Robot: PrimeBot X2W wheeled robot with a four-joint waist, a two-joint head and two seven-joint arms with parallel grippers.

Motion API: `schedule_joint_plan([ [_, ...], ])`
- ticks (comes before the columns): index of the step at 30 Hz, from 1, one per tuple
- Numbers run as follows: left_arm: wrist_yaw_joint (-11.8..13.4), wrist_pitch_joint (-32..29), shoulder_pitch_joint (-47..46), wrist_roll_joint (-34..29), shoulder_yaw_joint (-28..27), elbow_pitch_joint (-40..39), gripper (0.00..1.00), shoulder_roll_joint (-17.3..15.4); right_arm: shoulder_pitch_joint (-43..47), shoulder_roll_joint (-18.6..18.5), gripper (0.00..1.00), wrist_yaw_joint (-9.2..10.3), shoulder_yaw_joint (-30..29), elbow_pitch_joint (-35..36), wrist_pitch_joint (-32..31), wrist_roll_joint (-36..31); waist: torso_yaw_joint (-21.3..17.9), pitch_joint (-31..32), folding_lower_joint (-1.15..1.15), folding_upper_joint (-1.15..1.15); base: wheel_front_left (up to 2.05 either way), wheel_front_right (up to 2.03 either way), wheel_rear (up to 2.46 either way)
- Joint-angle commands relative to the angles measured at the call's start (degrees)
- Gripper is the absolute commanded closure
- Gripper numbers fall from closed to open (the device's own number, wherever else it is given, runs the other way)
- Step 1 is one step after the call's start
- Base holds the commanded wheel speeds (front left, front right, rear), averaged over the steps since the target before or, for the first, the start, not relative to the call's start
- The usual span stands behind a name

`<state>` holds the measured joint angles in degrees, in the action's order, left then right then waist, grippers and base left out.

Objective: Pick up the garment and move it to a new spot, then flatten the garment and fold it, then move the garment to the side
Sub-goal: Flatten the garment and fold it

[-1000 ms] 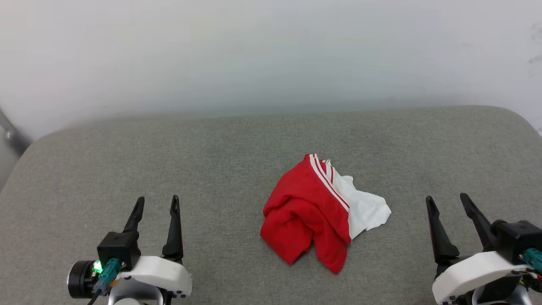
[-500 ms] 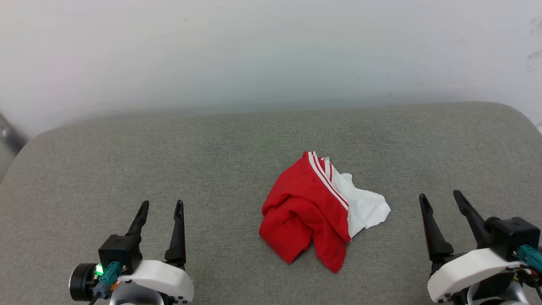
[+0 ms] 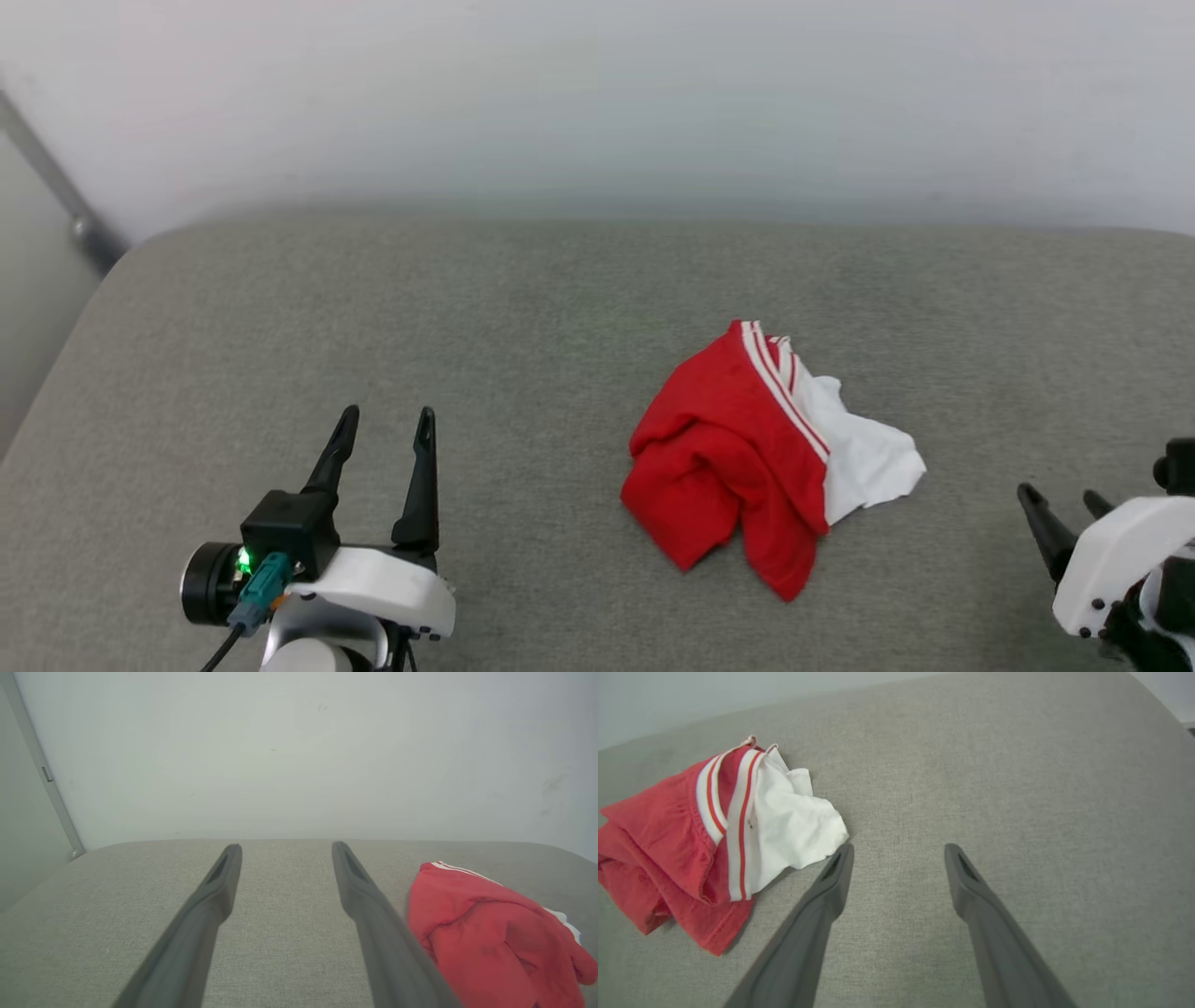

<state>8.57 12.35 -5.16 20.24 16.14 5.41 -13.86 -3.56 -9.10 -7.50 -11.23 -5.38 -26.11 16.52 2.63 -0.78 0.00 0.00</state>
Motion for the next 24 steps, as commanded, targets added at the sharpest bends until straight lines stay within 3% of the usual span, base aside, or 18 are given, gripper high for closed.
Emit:
schedule_joint_plan([
  [1, -0.1, 0.6, -1.5, -0.3, 0.1, 0.1, 0.0, 0.6, -2.7, -1.7, 0.0, 0.02, 0.6, -2.8, -5.8, 2.0, 2.7, -2.6, 0.0, 0.0, 0.0, 0.0, 0.0],
  [4, -0.5, 1.4, -3.4, -0.3, 0.4, 0.1, 0.0, 1.5, -5.9, -4.2, 0.0, 0.02, 1.2, -5.6, -12.3, 3.9, 5.1, -5.1, 0.0, 0.0, 0.0, 0.0, 0.0],
  [10, -1.1, 2.2, -6.0, -0.8, 0.9, 1.0, 0.0, 2.8, -11.6, -5.3, 0.0, 0.03, 3.8, -9.9, -18.1, 4.6, 7.7, -8.4, 0.0, 0.0, 0.0, 0.0, 0.0],
  [17, -2.0, 2.8, -8.5, -1.3, 1.1, 2.6, 0.0, 4.6, -17.7, -6.3, 0.0, 0.02, 5.9, -19.2, -19.8, 4.4, 9.6, -11.6, 0.0, 0.0, 0.0, 0.0, 0.0],
  [22, -2.2, 2.9, -8.4, -1.2, 0.1, 3.7, 0.0, 4.9, -17.2, -5.2, 0.0, 0.03, 8.3, -26.3, -19.9, 5.4, 9.6, -11.8, 0.0, 0.0, 0.0, 0.0, 0.0],
  [23, -2.2, 2.9, -8.3, -1.3, -0.2, 3.7, 0.0, 4.9, -17.1, -4.8, 0.47, 0.03, 8.7, -27.3, -20.0, 5.9, 9.4, -11.7, 0.0, 0.0, 0.0, 0.0, 0.0],
  [24, -2.1, 2.9, -8.0, -1.4, -0.6, 3.6, 0.0, 4.8, -17.0, -4.6, 0.82, 0.02, 9.3, -27.8, -20.0, 6.2, 9.1, -11.5, 0.0, 0.0, 0.0, 0.0, 0.0],
])
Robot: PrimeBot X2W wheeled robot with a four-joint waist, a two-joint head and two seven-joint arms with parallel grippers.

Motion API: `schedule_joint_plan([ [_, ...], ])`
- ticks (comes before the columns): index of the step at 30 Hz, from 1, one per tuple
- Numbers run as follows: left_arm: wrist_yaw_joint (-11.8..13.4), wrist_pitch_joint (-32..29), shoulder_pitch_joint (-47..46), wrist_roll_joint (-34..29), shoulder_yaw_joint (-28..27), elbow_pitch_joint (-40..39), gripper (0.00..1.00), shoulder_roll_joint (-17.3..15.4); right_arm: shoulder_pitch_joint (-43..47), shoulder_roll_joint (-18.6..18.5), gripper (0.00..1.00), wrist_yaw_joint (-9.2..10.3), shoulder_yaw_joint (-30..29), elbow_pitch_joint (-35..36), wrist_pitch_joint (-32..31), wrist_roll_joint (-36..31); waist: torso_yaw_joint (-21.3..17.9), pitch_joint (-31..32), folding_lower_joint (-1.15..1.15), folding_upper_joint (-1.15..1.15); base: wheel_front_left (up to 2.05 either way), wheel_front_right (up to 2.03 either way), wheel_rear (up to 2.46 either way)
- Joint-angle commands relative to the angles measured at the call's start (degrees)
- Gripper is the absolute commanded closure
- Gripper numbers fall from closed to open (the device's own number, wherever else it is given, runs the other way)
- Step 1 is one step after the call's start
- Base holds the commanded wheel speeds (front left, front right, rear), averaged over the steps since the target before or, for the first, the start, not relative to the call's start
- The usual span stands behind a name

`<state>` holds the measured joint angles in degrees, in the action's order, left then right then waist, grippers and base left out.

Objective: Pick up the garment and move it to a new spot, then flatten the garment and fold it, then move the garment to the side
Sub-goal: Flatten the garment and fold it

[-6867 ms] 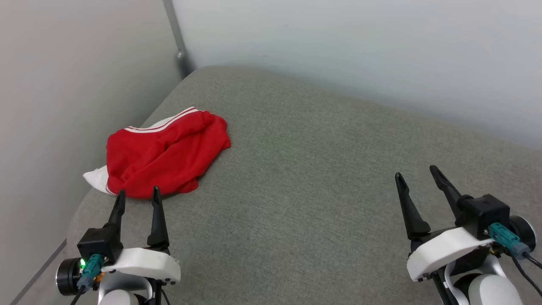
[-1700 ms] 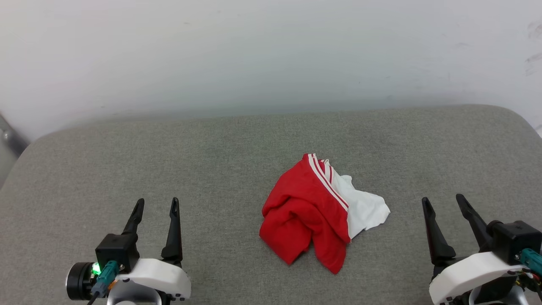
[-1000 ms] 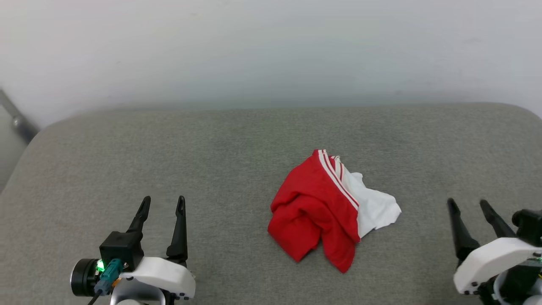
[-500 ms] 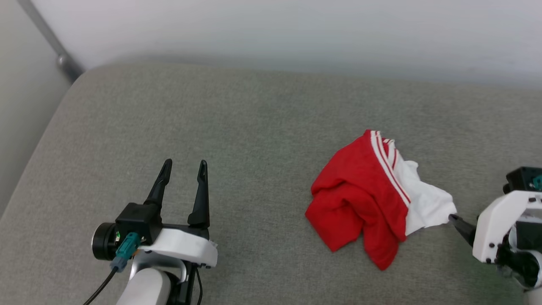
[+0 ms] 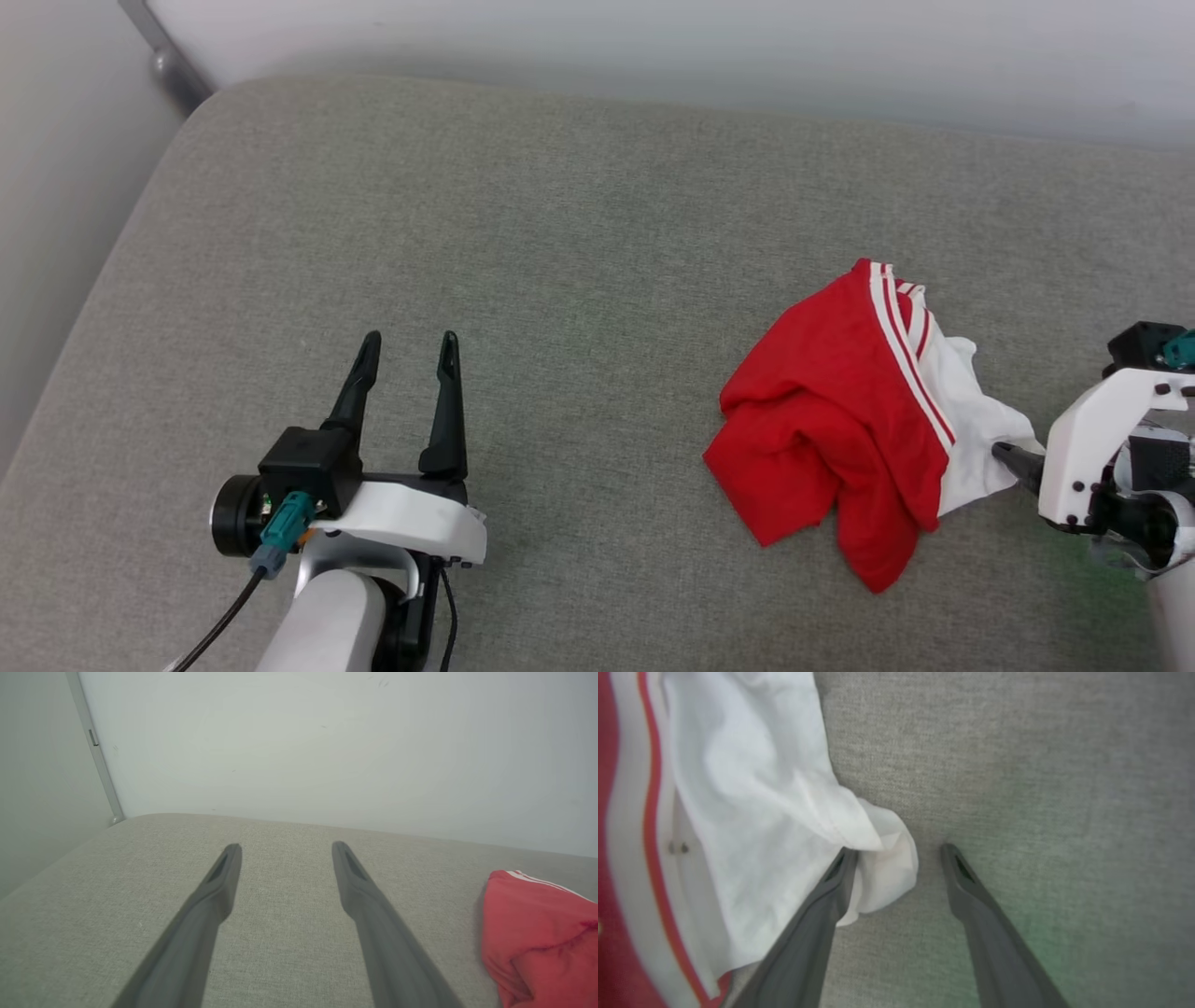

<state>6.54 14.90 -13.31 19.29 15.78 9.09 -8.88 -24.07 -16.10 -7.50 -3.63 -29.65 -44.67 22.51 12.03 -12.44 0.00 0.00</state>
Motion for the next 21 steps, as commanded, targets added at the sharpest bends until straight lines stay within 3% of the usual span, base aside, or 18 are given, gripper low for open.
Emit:
schedule_joint_plan([
  [1, 0.0, 0.4, 0.4, -0.6, -0.5, -0.2, 0.0, -0.2, 3.3, 2.4, 1.0, 0.02, 2.3, -3.6, -1.1, 0.6, -0.5, 0.3, 0.0, 0.0, 0.0, 0.0, 0.0],
  [6, 0.0, 0.3, 1.5, -1.1, -1.3, -0.1, 0.0, -0.7, -0.6, 0.2, 1.0, 0.01, 5.0, -0.1, 2.6, 1.7, -2.7, 2.2, 0.0, 0.0, 0.0, 0.0, 0.0],
  [13, -0.2, 0.3, 3.4, -0.6, -1.8, 0.2, 0.0, -1.8, -2.9, -4.8, 1.0, 0.03, 5.3, 10.8, 5.2, 0.5, -6.8, 5.6, 0.0, 0.0, 0.0, 0.0, 0.0],
  [17, -0.1, 0.0, 4.6, -0.3, -1.8, 0.0, 0.0, -2.3, 0.3, -7.2, 1.0, 0.03, -0.2, 18.1, 3.7, -1.8, -9.1, 7.1, 0.0, 0.0, 0.0, 0.0, 0.0],
  [21, 0.2, -0.7, 5.4, -0.1, -1.7, -0.7, 0.0, -2.6, 6.2, -6.5, 1.0, 0.03, -10.0, 22.6, 1.2, -3.9, -10.7, 7.9, 0.0, 0.0, 0.0, 0.0, 0.0],
])
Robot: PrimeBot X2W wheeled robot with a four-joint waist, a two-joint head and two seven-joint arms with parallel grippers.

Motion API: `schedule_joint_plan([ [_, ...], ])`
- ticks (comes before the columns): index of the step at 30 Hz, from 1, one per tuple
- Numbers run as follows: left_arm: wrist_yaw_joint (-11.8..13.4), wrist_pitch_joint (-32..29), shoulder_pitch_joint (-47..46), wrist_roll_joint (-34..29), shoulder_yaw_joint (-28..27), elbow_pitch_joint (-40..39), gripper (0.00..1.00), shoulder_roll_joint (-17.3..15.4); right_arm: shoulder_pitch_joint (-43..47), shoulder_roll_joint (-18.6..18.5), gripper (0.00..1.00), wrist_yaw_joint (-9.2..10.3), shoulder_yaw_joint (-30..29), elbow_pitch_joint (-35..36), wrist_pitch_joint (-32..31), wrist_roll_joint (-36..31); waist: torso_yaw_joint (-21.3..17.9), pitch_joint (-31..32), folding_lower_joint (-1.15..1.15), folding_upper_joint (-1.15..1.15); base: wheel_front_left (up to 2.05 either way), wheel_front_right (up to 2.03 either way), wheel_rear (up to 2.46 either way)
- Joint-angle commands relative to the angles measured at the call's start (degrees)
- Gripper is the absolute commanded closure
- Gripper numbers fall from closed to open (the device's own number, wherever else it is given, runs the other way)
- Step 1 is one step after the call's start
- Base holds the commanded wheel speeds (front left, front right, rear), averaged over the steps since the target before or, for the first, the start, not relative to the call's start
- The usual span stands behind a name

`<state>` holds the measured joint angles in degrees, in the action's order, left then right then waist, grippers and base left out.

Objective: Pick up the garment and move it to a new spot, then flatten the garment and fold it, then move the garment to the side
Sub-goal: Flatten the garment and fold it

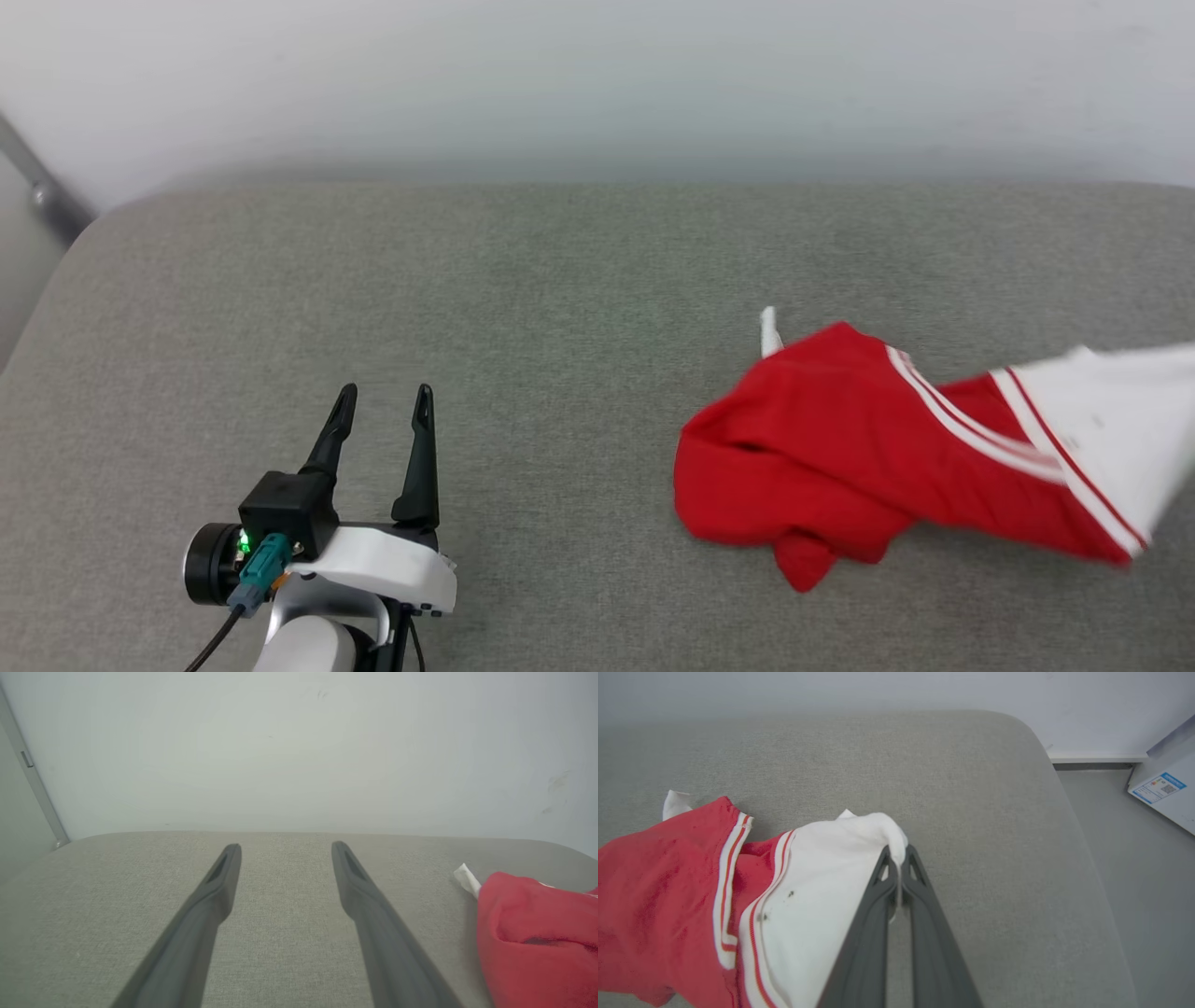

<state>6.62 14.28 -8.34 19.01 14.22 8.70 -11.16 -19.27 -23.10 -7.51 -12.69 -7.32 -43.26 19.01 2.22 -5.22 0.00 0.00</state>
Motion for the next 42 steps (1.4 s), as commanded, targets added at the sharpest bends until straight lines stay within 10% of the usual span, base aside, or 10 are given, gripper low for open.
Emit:
schedule_joint_plan([
  [1, 0.3, -0.3, 0.8, 0.2, 0.0, -0.4, 0.0, -0.4, 3.6, 1.3, 1.0, 0.04, -3.6, 0.6, -0.7, -1.0, -1.1, 0.9, 0.0, 0.0, 0.0, 0.0, 0.0],
  [9, 0.6, -1.3, 2.1, 0.7, -0.2, -0.8, 0.0, -1.3, 17.3, 10.5, 0.9, 0.04, -17.6, -7.8, 3.4, -2.4, -2.5, 1.2, 0.0, 0.0, 0.0, 0.0, 0.0],
  [11, 0.8, -1.7, 2.3, 0.7, -0.3, -0.9, 0.0, -1.6, 18.2, 12.1, 0.0, 0.03, -17.8, -10.6, 6.5, -2.6, -2.9, 1.3, 0.0, 0.0, 0.0, 0.0, 0.0],
  [26, 1.9, -4.5, 6.6, 1.7, -0.5, -2.5, 0.0, -3.6, 15.7, 11.1, 0.0, 0.04, -7.6, -5.7, 36.1, -8.1, -4.5, 5.6, 0.0, 0.0, 0.0, 0.0, 0.0],
  [42, 3.1, -6.9, 8.3, 2.4, -0.5, -3.2, 0.0, -4.8, 23.6, 18.3, 0.0, 0.04, 9.3, 13.1, 39.3, -11.5, -5.9, 7.2, 0.0, 0.0, 0.0, 0.0, 0.0],
])
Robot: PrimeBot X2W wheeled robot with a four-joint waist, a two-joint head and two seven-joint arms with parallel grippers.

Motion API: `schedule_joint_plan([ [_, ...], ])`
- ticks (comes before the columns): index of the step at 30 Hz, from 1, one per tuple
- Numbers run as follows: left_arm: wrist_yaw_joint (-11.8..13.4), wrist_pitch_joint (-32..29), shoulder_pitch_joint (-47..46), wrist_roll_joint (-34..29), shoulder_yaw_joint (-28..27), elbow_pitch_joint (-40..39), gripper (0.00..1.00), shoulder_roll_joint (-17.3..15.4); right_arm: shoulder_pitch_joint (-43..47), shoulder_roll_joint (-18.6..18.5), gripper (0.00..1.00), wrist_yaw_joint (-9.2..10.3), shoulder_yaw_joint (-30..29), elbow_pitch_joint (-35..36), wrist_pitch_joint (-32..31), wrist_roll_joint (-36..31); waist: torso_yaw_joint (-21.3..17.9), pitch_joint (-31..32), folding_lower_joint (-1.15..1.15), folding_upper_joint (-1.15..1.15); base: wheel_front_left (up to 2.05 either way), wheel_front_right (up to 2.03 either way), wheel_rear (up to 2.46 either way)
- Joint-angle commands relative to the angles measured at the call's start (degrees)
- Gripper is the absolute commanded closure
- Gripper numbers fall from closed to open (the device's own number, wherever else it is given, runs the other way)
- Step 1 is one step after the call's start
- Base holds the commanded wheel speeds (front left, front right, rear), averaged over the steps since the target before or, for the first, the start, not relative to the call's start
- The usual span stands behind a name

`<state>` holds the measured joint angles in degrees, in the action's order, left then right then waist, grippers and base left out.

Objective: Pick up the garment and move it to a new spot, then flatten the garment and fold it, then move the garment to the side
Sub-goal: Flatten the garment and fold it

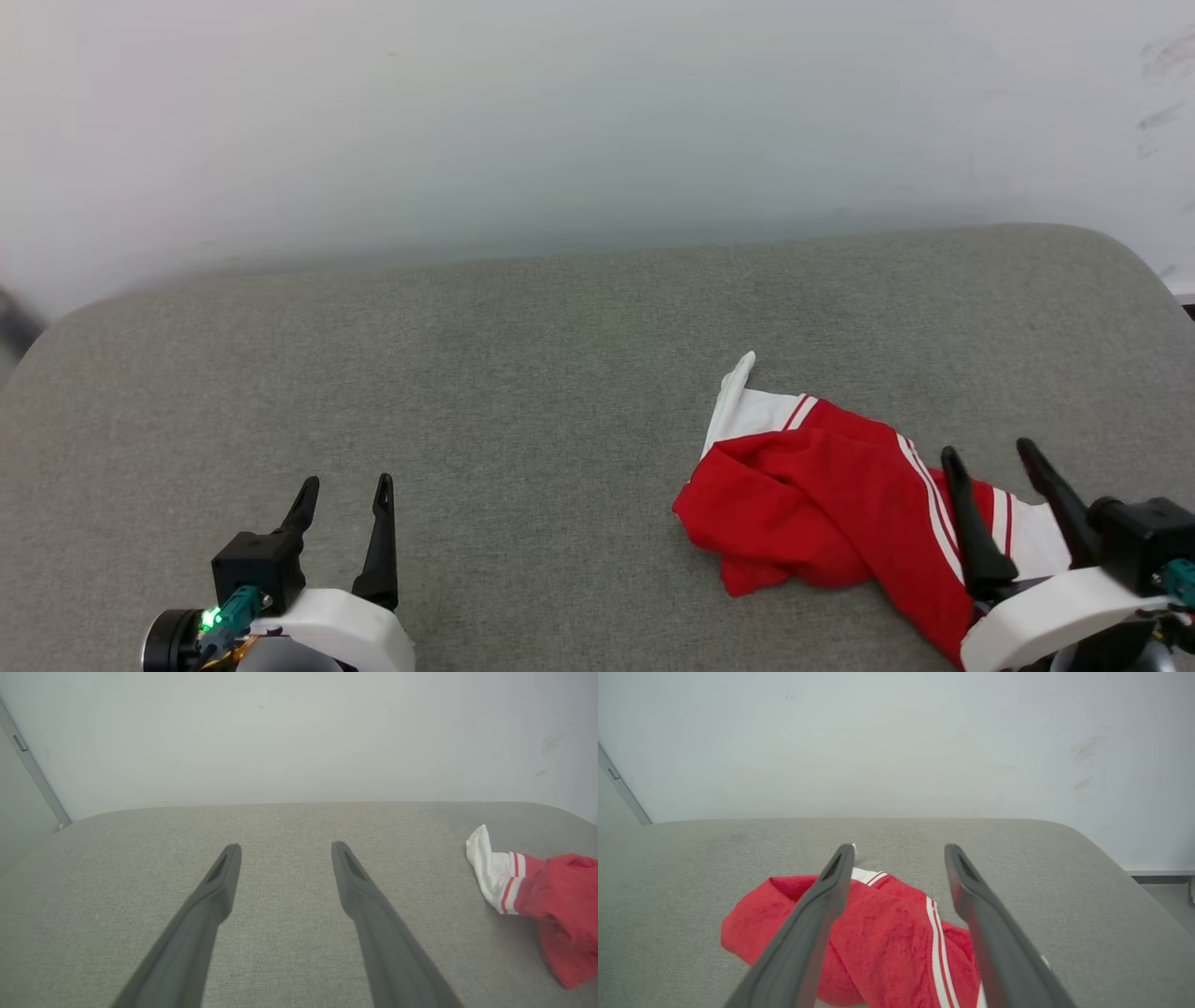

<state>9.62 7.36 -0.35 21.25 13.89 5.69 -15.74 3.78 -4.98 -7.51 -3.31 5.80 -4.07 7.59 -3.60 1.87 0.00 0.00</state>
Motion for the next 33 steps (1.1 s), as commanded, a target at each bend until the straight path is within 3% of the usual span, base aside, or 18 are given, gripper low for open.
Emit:
schedule_joint_plan([
  [1, 0.2, -0.2, 0.3, 0.2, -0.1, -0.2, 0.0, -0.3, 1.0, 0.5, 0.0, 0.04, 0.5, 0.9, -0.2, 0.3, -0.3, 0.1, 0.0, 0.0, 0.0, 0.0, 0.0],
  [8, -0.9, -2.4, -1.8, -0.1, 1.8, 0.2, 0.0, -0.4, 2.2, 1.5, 0.0, 0.04, 3.2, 3.7, -1.3, 0.8, -1.7, 0.3, 0.0, 0.0, 0.0, 0.0, 0.0],
  [14, -5.9, -7.3, -9.7, -1.6, 8.9, 2.2, 0.0, 2.1, 1.1, 1.8, 0.0, 0.04, 3.6, 5.1, -2.2, 0.7, -3.2, -0.6, 0.0, 0.0, 0.0, 0.0, 0.0],
  [23, -14.6, -22.8, -23.5, 0.1, 18.8, 10.2, 0.0, 6.9, -0.4, 2.0, 0.0, 0.04, 3.3, 6.8, -2.7, 0.9, -6.8, -4.6, 0.0, 0.0, 0.0, 0.0, 0.0],
  [33, -17.0, -37.8, -32.4, 5.0, 26.4, 21.9, 0.0, 6.9, -2.2, 2.2, 0.0, 0.04, 3.3, 5.9, -1.2, 2.2, -10.3, -10.4, 0.0, 0.0, 0.0, 0.0, 0.0],
])
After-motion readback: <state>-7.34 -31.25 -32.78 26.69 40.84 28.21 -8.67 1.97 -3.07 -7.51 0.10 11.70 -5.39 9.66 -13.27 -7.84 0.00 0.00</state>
